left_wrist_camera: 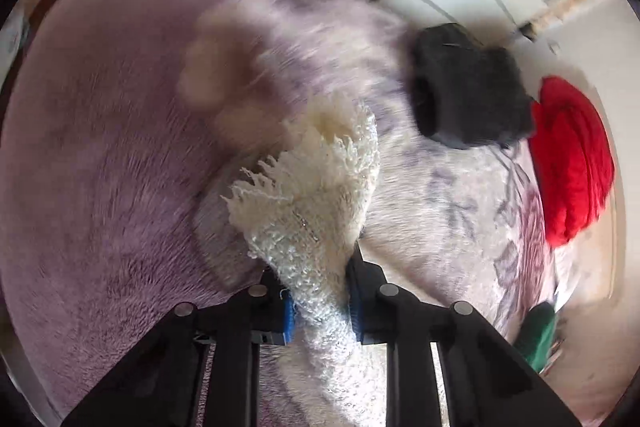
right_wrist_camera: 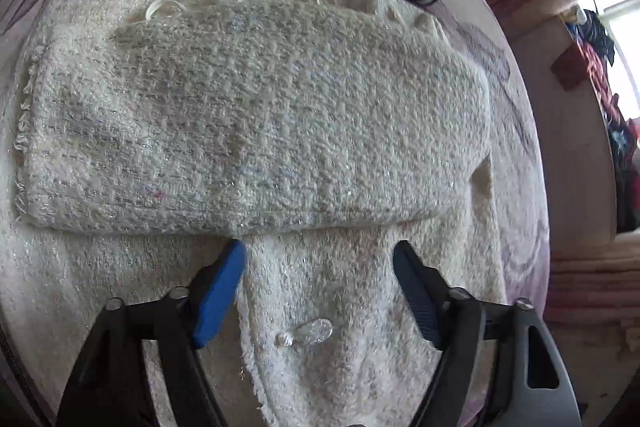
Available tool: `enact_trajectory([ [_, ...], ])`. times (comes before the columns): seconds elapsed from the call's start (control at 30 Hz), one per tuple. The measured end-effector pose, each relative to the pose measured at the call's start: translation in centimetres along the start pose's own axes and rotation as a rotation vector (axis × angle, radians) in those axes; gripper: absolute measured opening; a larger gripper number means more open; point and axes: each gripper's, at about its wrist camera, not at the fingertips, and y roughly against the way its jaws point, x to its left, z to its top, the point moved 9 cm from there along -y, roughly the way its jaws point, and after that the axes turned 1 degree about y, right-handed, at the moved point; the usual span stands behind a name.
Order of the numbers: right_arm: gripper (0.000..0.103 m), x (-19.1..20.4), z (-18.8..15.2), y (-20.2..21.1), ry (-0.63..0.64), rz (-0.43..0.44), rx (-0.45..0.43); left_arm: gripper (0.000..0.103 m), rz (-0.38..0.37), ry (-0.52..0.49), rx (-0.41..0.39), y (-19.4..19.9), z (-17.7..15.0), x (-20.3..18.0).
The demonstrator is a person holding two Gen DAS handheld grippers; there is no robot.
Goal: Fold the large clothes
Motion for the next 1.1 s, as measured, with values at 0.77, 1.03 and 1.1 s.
enact_trajectory([
  [0.77,0.089,-23.5,-4.3,-7.2,-0.233,0.304,0.133,0.015,-0.286,-0.882,0.243,4.3,-35.4,-39.0],
  [1.03,0.089,-31.8,-7.4,-11.0,-0.329,0.340,0.177,0.015,-0.217,-1.068,0.441,-0.5,-50.4,-40.0],
  [1.1,0.089,-32.7,-7.6,-11.7,-0.351,0.386,0.184,0.016,-0.171,-1.106,0.477,-2.1,-52.2,-39.7],
])
